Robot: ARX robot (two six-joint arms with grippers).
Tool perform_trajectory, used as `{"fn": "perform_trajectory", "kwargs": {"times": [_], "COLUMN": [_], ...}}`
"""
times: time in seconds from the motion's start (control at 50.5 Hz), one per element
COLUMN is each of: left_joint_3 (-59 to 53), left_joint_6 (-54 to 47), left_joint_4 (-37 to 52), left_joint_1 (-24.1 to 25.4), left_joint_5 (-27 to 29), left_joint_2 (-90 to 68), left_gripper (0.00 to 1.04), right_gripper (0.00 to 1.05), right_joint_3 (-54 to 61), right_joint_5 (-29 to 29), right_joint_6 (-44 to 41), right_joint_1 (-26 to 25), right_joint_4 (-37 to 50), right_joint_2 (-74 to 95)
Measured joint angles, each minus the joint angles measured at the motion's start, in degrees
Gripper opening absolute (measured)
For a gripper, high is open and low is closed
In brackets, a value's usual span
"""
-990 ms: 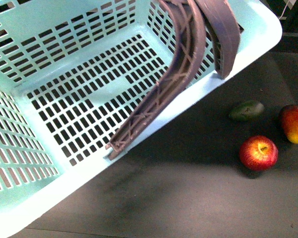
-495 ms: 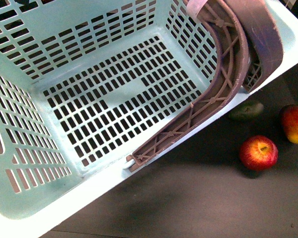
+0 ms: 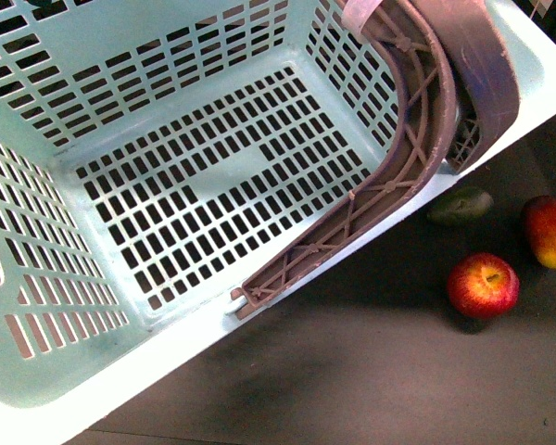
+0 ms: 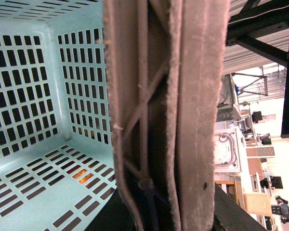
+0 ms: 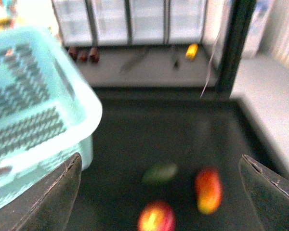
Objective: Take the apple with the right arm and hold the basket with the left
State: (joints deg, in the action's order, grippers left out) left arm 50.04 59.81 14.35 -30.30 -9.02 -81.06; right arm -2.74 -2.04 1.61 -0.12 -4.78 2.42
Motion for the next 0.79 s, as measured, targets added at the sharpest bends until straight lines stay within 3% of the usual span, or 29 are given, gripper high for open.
{"fn": "perform_trajectory", "kwargs": {"times": [0.04,0.079,0.218,0.356,0.495,0.792], "left_joint_3": [0.0,0.0,0.0,0.0,0.0,0.0], "left_joint_6": [0.0,0.02,0.0,-0.24,-0.2,-0.24], "left_joint_4": [0.0,0.0,0.04,0.09,0.09,0.09], "left_joint_1": [0.0,0.0,-0.07,-0.07,-0.07,-0.07], "left_joint_5": [0.02,0.04,-0.02,0.11,0.0,0.07], "left_joint_2": [-0.02,-0.02,-0.11,-0.2,-0.26,-0.26], "left_gripper": [0.18,0.18,0.18,0.18,0.18,0.18], "right_gripper": [0.96,0.96,0.96,0.96,0.96,0.96], "right_joint_3": [-3.76,-5.35,-5.9,-5.92,-8.2,-18.75], "right_joint_5": [-1.01,-1.6,-3.76,-4.15,-6.93,-4.61], "right_joint_6": [3.04,4.04,4.52,-0.46,-6.54,-13.16], "right_joint_1": [0.09,0.09,-1.18,-4.26,-4.26,-4.79], "right_joint_4": [-9.33,-13.18,-12.66,0.9,21.09,43.39], "right_joint_2": [6.01,9.66,17.99,32.11,57.02,93.15]}}
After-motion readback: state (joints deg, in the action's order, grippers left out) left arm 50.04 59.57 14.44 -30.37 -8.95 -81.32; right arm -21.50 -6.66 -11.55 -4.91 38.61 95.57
